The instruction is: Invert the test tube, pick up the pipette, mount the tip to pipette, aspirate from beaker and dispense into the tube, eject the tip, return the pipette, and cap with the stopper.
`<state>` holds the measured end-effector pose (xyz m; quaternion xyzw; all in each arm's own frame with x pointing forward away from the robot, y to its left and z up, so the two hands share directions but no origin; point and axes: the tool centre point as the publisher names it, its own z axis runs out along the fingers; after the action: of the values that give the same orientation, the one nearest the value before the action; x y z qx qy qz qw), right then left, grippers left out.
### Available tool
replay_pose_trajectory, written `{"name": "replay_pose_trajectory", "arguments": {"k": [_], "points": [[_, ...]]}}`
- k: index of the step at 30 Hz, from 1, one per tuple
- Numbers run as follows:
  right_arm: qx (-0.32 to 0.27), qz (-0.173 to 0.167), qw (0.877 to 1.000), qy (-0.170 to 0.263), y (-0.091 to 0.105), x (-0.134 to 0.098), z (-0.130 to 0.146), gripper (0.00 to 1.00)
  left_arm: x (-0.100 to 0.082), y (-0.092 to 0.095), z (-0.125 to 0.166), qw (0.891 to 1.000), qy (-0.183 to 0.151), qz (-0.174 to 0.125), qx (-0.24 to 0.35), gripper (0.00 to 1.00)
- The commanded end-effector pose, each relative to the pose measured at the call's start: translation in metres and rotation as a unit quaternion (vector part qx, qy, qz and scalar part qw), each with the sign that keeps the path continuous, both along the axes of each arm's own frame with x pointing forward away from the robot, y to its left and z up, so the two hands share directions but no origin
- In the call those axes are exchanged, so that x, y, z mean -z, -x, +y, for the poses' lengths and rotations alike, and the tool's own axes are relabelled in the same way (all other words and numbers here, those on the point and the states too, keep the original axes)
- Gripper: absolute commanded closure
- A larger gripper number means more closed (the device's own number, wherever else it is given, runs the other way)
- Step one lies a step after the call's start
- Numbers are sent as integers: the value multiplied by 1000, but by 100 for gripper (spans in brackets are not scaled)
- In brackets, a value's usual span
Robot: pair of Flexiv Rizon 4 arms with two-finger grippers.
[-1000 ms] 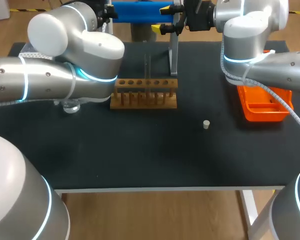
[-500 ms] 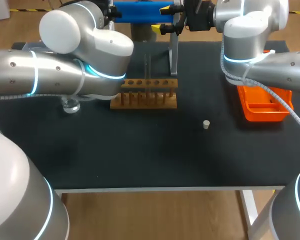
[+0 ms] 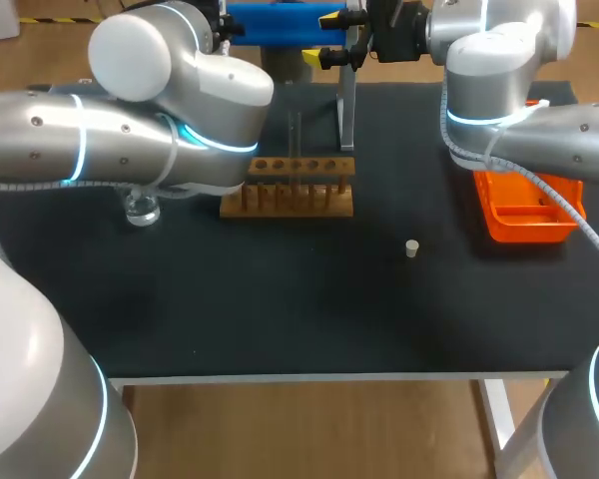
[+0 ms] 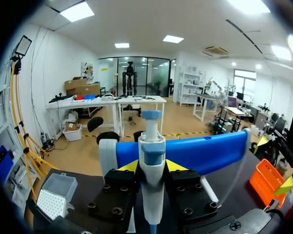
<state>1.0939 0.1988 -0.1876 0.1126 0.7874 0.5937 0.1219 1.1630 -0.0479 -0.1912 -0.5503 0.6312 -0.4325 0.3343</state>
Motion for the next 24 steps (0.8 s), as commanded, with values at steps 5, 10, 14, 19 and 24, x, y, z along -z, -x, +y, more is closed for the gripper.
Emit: {"name": "replay_pose_trajectory", "arguments": {"k": [5, 10, 14, 19, 24], "points": [[-1, 0, 1000, 0, -1, 0, 0, 0, 6, -4, 1, 1000, 2, 9, -1, 100], [-1, 0, 1000, 0, -1, 0, 0, 0, 8, -3, 1, 1000, 4, 13, -2, 100], [-1, 0, 1000, 0, -1, 0, 0, 0, 9, -2, 1, 1000, 7, 13, -1, 100], [-1, 0, 1000, 0, -1, 0, 0, 0, 10, -2, 1, 1000, 15, 14, 0, 0], [-1, 0, 1000, 0, -1, 0, 0, 0, 10, -2, 0, 1000, 17, 12, -1, 0]]}}
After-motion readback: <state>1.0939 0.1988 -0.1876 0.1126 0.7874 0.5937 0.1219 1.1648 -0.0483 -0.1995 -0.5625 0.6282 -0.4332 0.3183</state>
